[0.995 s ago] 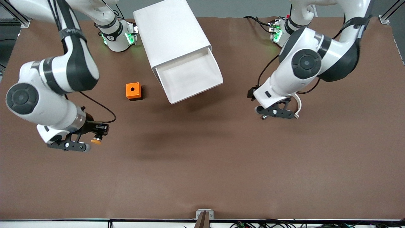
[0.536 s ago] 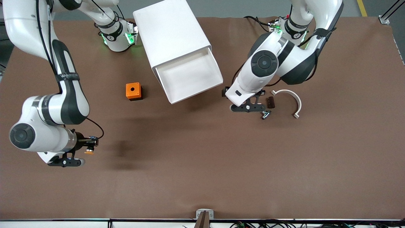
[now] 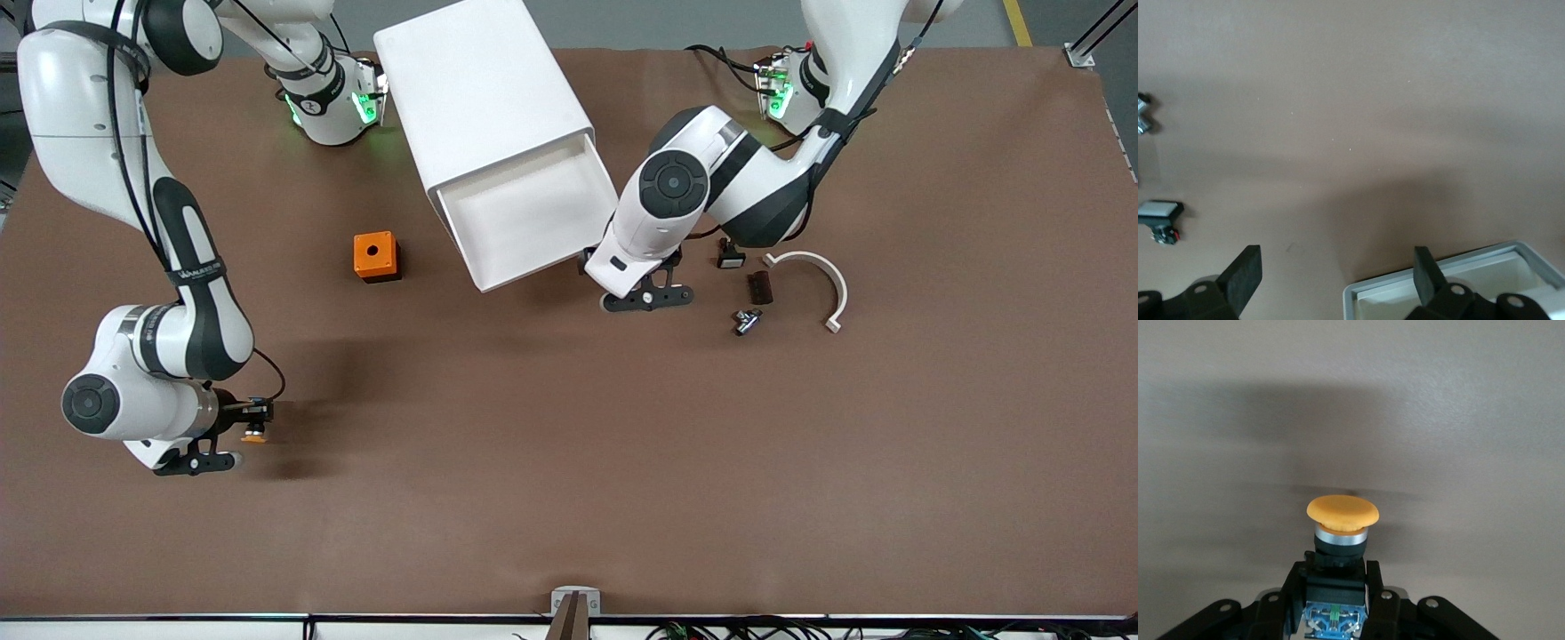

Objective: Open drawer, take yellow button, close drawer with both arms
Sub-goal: 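Carry the button out with the right gripper while the left gripper approaches, then push the drawer shut with the left gripper while the right gripper lowers button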

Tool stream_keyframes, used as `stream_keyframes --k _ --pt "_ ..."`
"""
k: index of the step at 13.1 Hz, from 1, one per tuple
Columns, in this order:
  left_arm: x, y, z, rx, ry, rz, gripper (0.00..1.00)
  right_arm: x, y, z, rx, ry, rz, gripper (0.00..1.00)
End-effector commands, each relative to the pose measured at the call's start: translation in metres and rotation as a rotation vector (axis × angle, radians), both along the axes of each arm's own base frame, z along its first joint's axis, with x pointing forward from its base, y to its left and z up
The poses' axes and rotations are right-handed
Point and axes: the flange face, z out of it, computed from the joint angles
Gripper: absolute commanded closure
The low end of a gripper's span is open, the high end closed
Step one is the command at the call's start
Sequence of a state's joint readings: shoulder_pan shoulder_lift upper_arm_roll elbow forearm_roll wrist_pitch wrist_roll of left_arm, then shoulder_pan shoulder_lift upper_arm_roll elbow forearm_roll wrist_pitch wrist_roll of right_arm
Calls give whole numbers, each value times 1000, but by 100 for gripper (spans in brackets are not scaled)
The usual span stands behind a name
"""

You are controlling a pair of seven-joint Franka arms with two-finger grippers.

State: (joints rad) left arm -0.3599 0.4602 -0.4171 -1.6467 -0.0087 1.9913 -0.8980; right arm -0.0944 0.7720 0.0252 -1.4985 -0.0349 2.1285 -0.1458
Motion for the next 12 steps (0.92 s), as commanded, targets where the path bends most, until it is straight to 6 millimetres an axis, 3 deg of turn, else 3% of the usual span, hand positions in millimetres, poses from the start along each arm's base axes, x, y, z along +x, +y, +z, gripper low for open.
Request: stream_keyframes --k 1,4,6,7,10,12 --pt "-13 -24 -3 25 12 111 0 1 3 -1 20 -9 16 92" --pt "-41 -52 -10 47 39 160 0 2 4 -2 21 -9 2 62" --pt "-59 -67 -11 59 48 168 0 3 0 3 23 -12 -4 30" --pt "-72 -78 -10 57 46 139 0 4 1 8 24 -20 -3 4" --pt "-118 -111 -12 65 53 62 0 9 5 47 24 -57 8 0" --pt "-136 -122 -11 65 61 42 0 9 16 100 25 -91 -3 0"
